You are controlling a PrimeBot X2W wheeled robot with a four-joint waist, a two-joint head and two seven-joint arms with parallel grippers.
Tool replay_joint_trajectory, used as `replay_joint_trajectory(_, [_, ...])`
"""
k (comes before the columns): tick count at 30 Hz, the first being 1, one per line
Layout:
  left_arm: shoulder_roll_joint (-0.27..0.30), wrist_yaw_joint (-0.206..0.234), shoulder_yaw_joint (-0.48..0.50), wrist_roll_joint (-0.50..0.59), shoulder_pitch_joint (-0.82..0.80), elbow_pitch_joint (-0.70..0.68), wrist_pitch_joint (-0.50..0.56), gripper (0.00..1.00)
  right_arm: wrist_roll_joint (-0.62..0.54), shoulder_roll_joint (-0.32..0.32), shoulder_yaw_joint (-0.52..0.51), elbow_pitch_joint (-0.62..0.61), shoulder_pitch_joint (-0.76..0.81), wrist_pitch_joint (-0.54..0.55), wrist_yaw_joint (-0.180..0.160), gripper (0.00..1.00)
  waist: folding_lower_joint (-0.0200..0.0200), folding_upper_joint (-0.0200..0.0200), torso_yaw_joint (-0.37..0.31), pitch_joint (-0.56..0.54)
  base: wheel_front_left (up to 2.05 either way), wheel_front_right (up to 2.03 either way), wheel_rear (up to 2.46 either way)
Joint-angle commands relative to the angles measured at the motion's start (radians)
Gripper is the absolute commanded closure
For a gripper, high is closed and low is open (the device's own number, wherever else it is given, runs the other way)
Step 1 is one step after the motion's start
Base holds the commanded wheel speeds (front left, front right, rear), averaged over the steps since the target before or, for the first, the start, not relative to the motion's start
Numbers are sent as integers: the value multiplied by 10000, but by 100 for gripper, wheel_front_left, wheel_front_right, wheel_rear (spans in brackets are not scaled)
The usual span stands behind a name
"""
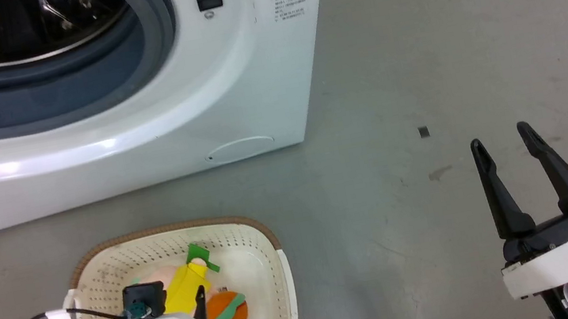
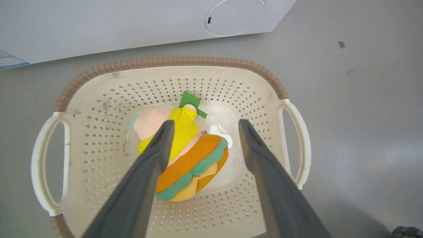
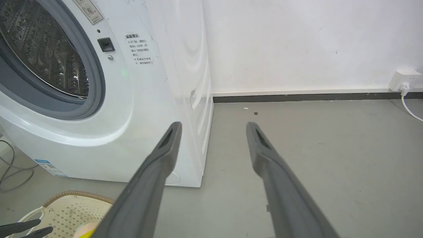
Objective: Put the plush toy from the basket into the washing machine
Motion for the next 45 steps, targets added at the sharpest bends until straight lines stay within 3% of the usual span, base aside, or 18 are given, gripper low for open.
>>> replay_joint_trajectory(1, [85,-49,-53,-100,-288,247,15,0,95,-2,23,-91,-216,-115,4,0,-1,0,-96,237,0,0,0])
replay_joint_trajectory(26, [1295,-350,-870,-832,-2753,3117,905,0,842,-2,305,-563,-929,-635,5,0,-1,0,-921,3346,0,0,0])
replay_joint_trajectory(36, [1512,-565,-1613,-844,-3956,4169,1555,0,1417,-2,513,-727,-1218,-843,6,0,-1,0,-1225,4700,0,0,0])
replay_joint_trajectory(45, [1753,-387,-1561,-1184,-4357,4516,1838,0,1493,-2,724,-776,-1321,-908,6,0,-1,0,-1467,5273,0,0,0])
